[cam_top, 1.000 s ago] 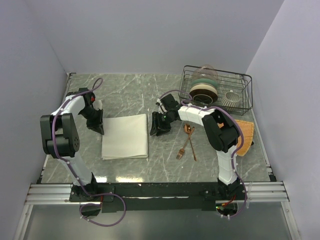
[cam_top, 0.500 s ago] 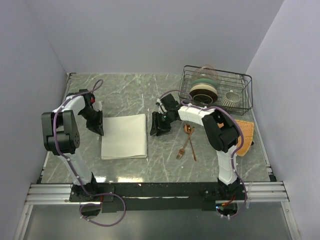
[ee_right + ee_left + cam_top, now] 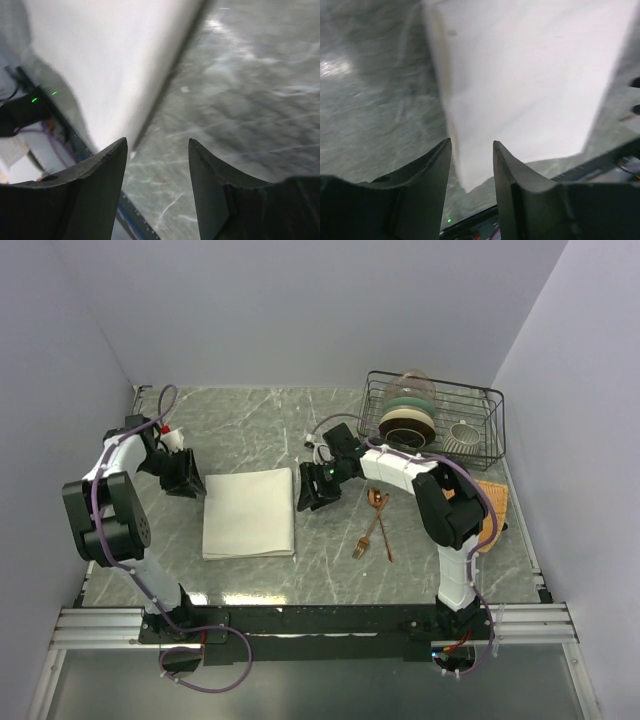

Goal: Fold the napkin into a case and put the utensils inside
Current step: Smooth out the square-folded napkin at the center of the board.

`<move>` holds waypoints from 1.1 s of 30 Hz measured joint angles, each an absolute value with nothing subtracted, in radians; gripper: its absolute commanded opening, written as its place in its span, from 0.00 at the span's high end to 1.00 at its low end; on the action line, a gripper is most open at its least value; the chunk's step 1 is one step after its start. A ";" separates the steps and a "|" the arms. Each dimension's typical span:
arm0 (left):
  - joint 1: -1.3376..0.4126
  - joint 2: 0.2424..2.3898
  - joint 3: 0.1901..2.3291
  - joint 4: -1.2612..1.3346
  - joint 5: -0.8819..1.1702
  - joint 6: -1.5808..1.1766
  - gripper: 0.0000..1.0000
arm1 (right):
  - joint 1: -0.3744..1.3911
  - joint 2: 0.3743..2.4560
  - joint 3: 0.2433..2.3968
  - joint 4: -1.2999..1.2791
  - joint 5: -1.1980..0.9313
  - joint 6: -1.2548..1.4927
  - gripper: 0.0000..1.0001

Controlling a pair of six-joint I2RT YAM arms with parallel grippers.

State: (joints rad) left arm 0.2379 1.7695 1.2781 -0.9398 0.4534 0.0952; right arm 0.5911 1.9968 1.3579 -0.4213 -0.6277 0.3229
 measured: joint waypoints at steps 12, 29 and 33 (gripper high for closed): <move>0.236 1.767 1.141 -0.751 0.889 -0.017 0.67 | 0.717 2.022 1.420 -0.387 -0.908 0.327 0.46; 0.236 1.971 1.145 -0.685 0.808 -0.047 0.68 | 0.767 2.228 1.466 -0.480 -0.978 0.339 0.47; 0.235 1.995 1.208 -0.725 0.849 0.006 0.51 | 0.758 2.196 1.464 -0.482 -0.972 0.339 0.22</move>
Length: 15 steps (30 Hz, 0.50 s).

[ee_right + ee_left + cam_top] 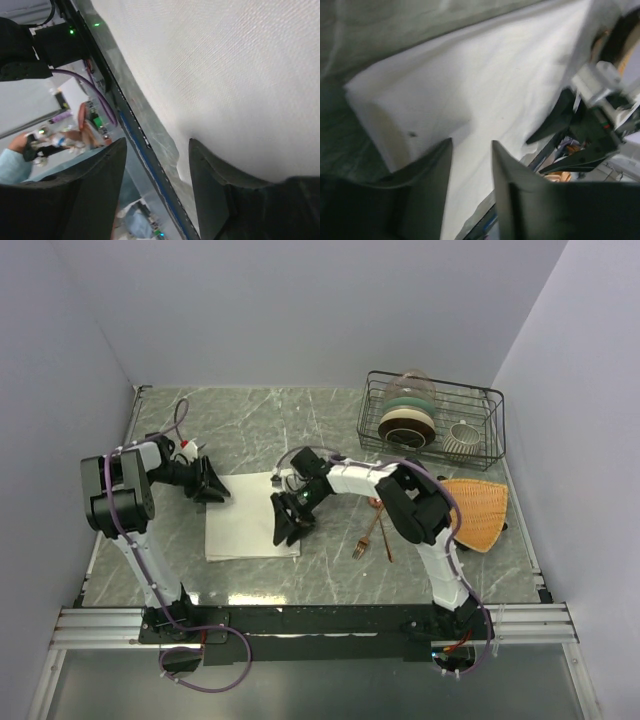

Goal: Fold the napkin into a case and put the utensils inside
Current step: Smooth out the square-folded napkin at the center of the board.

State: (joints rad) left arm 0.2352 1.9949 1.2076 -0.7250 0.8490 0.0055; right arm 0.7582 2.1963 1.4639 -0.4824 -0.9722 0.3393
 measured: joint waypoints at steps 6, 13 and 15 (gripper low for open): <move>0.236 1.873 1.235 -0.789 0.950 0.145 0.05 | 0.689 1.964 1.484 -0.477 -0.825 0.279 0.00; 0.236 1.383 1.211 -0.577 0.909 0.126 0.01 | 0.637 1.701 1.536 -0.251 -0.583 0.175 0.00; 0.236 1.242 1.150 -0.420 0.898 0.065 0.01 | 0.635 1.678 1.524 -0.167 -0.538 0.194 0.00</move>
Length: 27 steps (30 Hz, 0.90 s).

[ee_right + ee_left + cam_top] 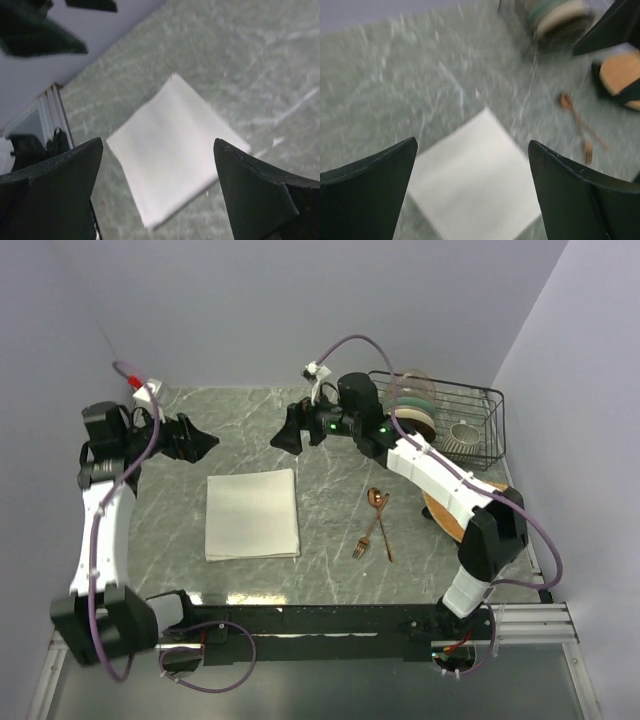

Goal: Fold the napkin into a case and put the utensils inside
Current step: Smooth out the square-folded napkin at the center of the board.

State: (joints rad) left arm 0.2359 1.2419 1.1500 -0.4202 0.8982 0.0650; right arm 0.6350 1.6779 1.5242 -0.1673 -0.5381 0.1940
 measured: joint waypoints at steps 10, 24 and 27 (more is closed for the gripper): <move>0.210 1.415 0.909 -0.064 0.931 -0.407 0.01 | 0.593 2.084 1.666 -0.062 -0.796 0.568 0.00; 0.167 1.755 0.776 0.141 0.970 -0.648 0.01 | 0.595 2.285 1.571 0.144 -0.910 0.875 0.00; 0.180 1.831 0.803 0.148 1.000 -0.654 0.01 | 0.592 2.321 1.568 0.148 -0.910 0.874 0.00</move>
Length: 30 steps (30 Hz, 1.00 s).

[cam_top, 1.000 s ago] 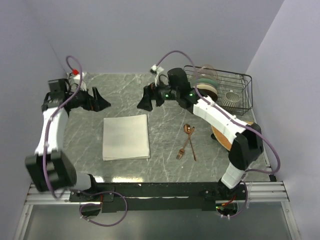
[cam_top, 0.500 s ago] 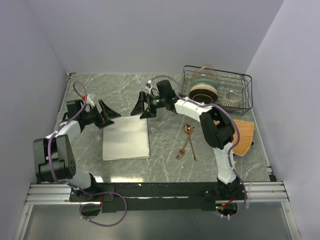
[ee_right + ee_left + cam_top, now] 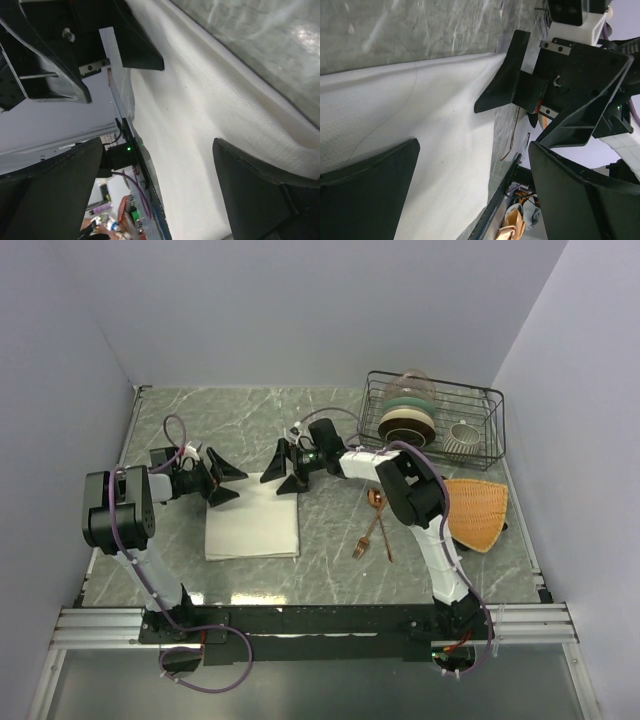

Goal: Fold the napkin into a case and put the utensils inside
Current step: Smooth out the square-folded napkin at the center of the board.

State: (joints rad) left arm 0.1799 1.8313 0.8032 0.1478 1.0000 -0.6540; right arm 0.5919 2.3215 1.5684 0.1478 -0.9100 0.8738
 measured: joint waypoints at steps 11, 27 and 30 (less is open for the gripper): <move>0.210 1.871 0.837 0.130 1.050 -0.629 0.01 | 0.552 2.228 1.453 0.126 -0.970 0.826 0.00; 0.216 1.860 0.818 0.131 1.059 -0.569 0.01 | 0.760 2.114 1.180 0.190 -1.089 0.825 0.00; 0.216 1.860 0.817 0.131 1.061 -0.564 0.01 | 0.740 2.145 1.193 0.162 -1.107 0.797 0.00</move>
